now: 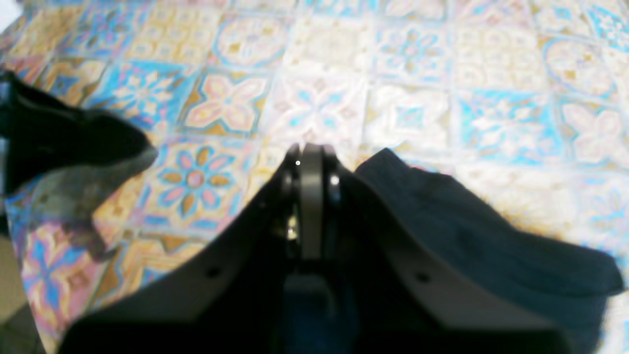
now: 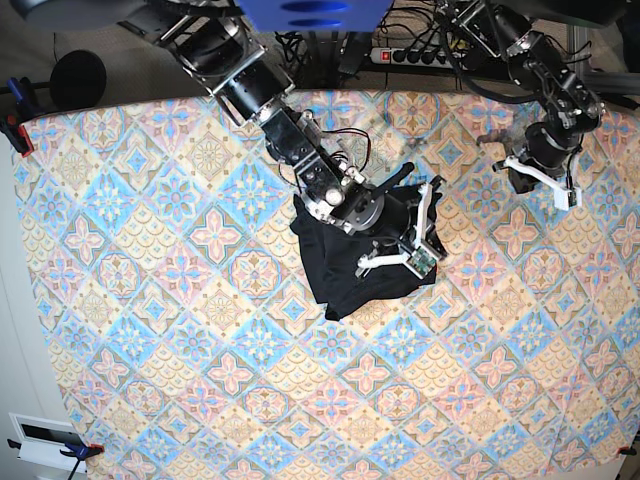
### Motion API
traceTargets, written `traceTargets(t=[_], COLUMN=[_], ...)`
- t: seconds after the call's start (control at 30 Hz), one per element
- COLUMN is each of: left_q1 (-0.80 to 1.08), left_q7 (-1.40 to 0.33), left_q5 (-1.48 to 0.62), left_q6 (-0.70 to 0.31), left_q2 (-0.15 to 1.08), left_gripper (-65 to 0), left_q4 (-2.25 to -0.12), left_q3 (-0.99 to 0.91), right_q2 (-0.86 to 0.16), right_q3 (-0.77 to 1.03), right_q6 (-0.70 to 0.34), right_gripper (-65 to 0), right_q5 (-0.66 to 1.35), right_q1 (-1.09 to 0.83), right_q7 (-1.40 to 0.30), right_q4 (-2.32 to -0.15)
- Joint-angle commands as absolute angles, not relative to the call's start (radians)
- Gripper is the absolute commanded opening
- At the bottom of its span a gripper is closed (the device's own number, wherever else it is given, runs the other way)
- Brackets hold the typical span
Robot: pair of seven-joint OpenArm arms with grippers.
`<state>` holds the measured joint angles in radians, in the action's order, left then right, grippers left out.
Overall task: Layout the t-shirt on the table in an organized manner, then fold the t-shirt properly
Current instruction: 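Drag the bundle across the table away from the left gripper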
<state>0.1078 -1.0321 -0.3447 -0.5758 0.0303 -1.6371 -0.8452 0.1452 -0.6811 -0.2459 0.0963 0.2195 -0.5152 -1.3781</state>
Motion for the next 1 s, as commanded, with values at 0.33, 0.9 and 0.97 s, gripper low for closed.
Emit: traceTargets(t=[0.33,0.9,0.97], left_q1=[0.105,0.097,0.097], left_q7=[-1.017,-1.017,-1.017], left_q5=[-0.363,-0.361,-0.361], left_q6=[-0.584,-0.584,-0.584], left_q2=[0.036,0.036,0.036], left_gripper=[-65.0,-65.0,-65.0], left_q4=[-1.653,-1.652,-1.652], left_q3=[-0.857,-0.857,-0.857], right_q2=[0.157,0.128,0.074], right_q3=[-0.519,-0.464,-0.455], right_q6=[-0.254,-0.255,-0.255], right_gripper=[-65.0,-65.0,-65.0], right_q5=[0.107,0.107,0.107], right_q1=[0.305,0.297,0.283], right_q7=[-0.4,-0.318,-0.32], right_q4=[-1.221,-1.076,-1.073])
